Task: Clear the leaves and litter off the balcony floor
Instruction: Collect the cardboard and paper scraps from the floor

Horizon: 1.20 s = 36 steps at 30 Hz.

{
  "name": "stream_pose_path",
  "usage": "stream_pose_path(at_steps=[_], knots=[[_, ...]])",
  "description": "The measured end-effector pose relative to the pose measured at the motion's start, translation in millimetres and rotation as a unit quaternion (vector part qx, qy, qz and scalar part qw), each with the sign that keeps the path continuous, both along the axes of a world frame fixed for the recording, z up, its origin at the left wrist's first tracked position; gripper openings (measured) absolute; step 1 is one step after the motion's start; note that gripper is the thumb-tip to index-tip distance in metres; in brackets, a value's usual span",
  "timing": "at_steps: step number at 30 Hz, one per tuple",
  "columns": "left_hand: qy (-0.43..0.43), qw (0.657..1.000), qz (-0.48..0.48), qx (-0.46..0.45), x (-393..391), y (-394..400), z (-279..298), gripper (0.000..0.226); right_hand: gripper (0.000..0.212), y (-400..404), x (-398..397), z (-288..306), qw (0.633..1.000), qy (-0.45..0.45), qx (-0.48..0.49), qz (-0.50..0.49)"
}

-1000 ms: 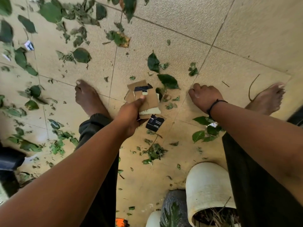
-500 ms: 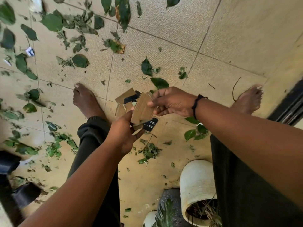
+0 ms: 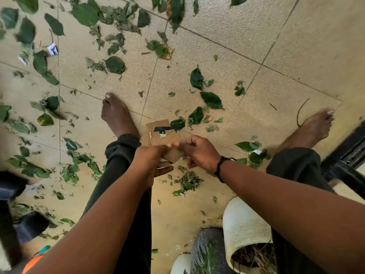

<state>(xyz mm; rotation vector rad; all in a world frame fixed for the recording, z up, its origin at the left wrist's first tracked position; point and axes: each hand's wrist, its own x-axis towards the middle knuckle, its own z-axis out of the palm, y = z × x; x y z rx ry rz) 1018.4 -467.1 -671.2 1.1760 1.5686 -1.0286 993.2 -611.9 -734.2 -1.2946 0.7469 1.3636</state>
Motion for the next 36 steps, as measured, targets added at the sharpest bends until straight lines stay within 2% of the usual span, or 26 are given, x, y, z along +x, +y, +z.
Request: stream_pose_path(at_steps=[2, 3, 4, 5, 7, 8, 10, 13, 16, 18, 20, 23, 26, 29, 31, 33, 36], knots=[[-0.016, 0.999, 0.016, 0.029, 3.1, 1.5, -0.5, 0.017, 0.044, 1.9, -4.9, -4.4, 0.999, -0.017, -0.011, 0.042], [-0.028, 0.998, 0.026, 0.042, 6.2, 2.4, -0.3, 0.016, 0.049, -0.6, -6.6, -8.6, 0.994, -0.036, -0.020, 0.098], [-0.043, 0.997, 0.032, 0.054, 10.5, 4.5, 0.5, 0.017, 0.052, -5.0, -8.3, -14.3, 0.980, -0.069, -0.027, 0.187], [-0.061, 0.996, 0.035, 0.062, 15.5, 6.8, 2.1, 0.019, 0.050, -11.3, -10.9, -20.5, 0.946, -0.107, -0.033, 0.305], [-0.106, 0.991, 0.032, 0.070, 26.3, 16.1, 4.9, 0.028, 0.037, -22.5, -14.7, -36.3, 0.819, -0.184, -0.043, 0.542], [-0.129, 0.989, 0.028, 0.072, 32.3, 21.4, 6.3, 0.038, 0.033, -26.1, -16.8, -45.3, 0.748, -0.221, -0.038, 0.625], [-0.166, 0.983, 0.033, 0.073, 44.2, 30.2, 8.5, 0.055, 0.038, -29.3, -21.2, -62.6, 0.622, -0.281, -0.004, 0.731], [-0.175, 0.980, 0.065, 0.066, 51.8, 37.2, 8.4, 0.064, 0.052, -24.0, -28.4, -85.6, 0.486, -0.335, 0.034, 0.807], [-0.155, 0.985, 0.063, 0.050, 51.2, 36.2, 10.0, 0.058, 0.062, -21.9, -35.3, -94.2, 0.361, -0.358, 0.016, 0.861], [-0.144, 0.986, 0.070, 0.034, 51.4, 33.6, 11.0, 0.056, 0.065, -31.8, -37.5, -93.1, 0.310, -0.356, -0.020, 0.881], [-0.145, 0.986, 0.080, 0.012, 55.1, 29.7, 12.7, 0.053, 0.069, -48.2, -33.5, -89.8, 0.311, -0.344, -0.059, 0.884], [-0.155, 0.984, 0.084, -0.012, 57.9, 20.4, 14.3, 0.035, 0.068, -76.4, -23.8, -83.8, 0.365, -0.308, -0.123, 0.870], [-0.155, 0.983, 0.089, -0.037, 56.1, 8.1, 17.5, 0.019, 0.053, -100.8, -9.7, -75.4, 0.441, -0.277, -0.181, 0.834], [-0.149, 0.984, 0.080, -0.049, 50.3, 0.9, 17.4, 0.021, 0.045, -113.4, 7.3, -71.1, 0.549, -0.279, -0.236, 0.752], [-0.146, 0.985, 0.066, -0.060, 47.8, -1.3, 17.4, 0.023, 0.043, -116.6, 15.9, -75.0, 0.591, -0.288, -0.251, 0.711], [-0.148, 0.986, 0.057, -0.062, 46.6, -1.1, 16.6, 0.023, 0.044, -113.8, 24.0, -82.6, 0.597, -0.324, -0.242, 0.693], [-0.153, 0.985, 0.060, -0.051, 45.9, -1.1, 15.4, 0.019, 0.040, -98.5, 33.4, -94.0, 0.581, -0.379, -0.183, 0.696]])
